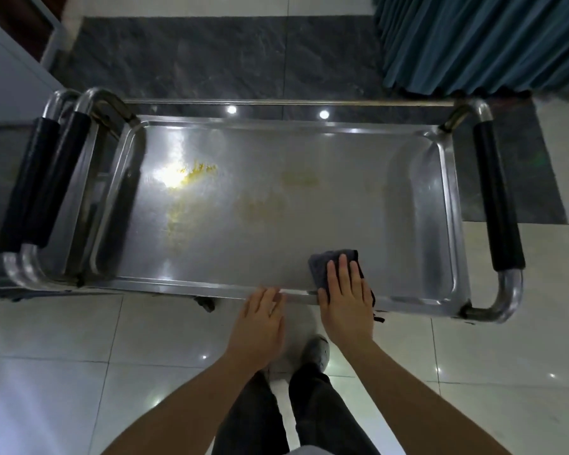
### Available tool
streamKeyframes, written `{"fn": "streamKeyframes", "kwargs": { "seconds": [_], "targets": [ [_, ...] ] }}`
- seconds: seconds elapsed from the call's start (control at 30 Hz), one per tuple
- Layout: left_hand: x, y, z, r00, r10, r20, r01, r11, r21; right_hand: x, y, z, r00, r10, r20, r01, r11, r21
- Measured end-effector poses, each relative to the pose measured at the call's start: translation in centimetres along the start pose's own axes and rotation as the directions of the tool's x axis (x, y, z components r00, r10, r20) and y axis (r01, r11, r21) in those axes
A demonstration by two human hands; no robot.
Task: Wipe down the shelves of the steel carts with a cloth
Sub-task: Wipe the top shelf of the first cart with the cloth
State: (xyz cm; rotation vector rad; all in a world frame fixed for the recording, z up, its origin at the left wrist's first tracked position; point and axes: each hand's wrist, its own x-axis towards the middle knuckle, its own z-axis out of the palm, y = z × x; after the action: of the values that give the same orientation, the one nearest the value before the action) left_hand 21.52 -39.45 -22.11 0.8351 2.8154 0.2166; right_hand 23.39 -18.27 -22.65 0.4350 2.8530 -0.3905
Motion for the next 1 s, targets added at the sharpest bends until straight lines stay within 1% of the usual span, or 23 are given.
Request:
{"fn": "streamKeyframes", "kwargs": {
  "seconds": [0.07, 0.17, 0.23, 0.33, 0.4, 0.53, 0.63, 0.73, 0.87, 1.0],
  "targets": [
    [-0.2, -0.9, -0.1, 1.000, 0.004, -0.012, -0.004, 1.000, 0.003, 0.3, -1.4, 0.0, 1.000, 0.021, -0.008, -0.021, 1.000, 0.013],
    [-0.5, -2.0, 0.0, 0.999, 0.034, -0.013, -0.034, 0.999, 0.022, 0.8, -3.5, 0.7, 0.999, -0.034, -0.006, 0.034, 0.999, -0.023],
    [-0.5, -2.5, 0.4, 0.998, 0.060, -0.010, -0.060, 0.998, 0.015, 2.0, -3.9, 0.8, 1.000, -0.029, 0.005, 0.029, 0.999, -0.020],
    [-0.7, -2.9, 0.6, 0.996, 0.084, -0.021, -0.084, 0.996, -0.021, 5.4, -3.9, -0.1, 0.999, 0.045, -0.002, -0.045, 0.999, -0.030],
    [-0.7, -3.0, 0.6, 0.995, 0.097, -0.021, -0.098, 0.995, -0.032, 8.4, -4.1, -1.3, 0.995, 0.098, -0.031, -0.098, 0.995, -0.009],
    [-0.9, -3.3, 0.9, 0.995, 0.100, -0.014, -0.100, 0.993, -0.064, 14.4, -4.9, -3.3, 0.990, 0.137, -0.020, -0.136, 0.990, 0.018],
    [-1.2, -3.6, 0.6, 0.993, 0.116, -0.023, -0.117, 0.990, -0.073, 16.5, -6.7, -3.5, 0.985, 0.163, -0.047, -0.163, 0.986, 0.020],
    [-1.6, -4.5, 0.1, 0.990, 0.136, -0.046, -0.139, 0.988, -0.068, 16.6, -8.5, -3.3, 0.988, 0.152, -0.027, -0.151, 0.988, 0.016],
    [-2.7, -6.5, -0.3, 0.992, 0.125, -0.020, -0.126, 0.990, -0.065, 14.0, -8.8, -3.0, 0.991, 0.131, 0.019, -0.131, 0.991, 0.011],
    [-3.3, -8.0, -0.9, 0.993, 0.114, -0.031, -0.116, 0.991, -0.065, 7.1, -9.0, -0.5, 0.992, 0.116, -0.044, -0.117, 0.993, -0.014]
  ]
}}
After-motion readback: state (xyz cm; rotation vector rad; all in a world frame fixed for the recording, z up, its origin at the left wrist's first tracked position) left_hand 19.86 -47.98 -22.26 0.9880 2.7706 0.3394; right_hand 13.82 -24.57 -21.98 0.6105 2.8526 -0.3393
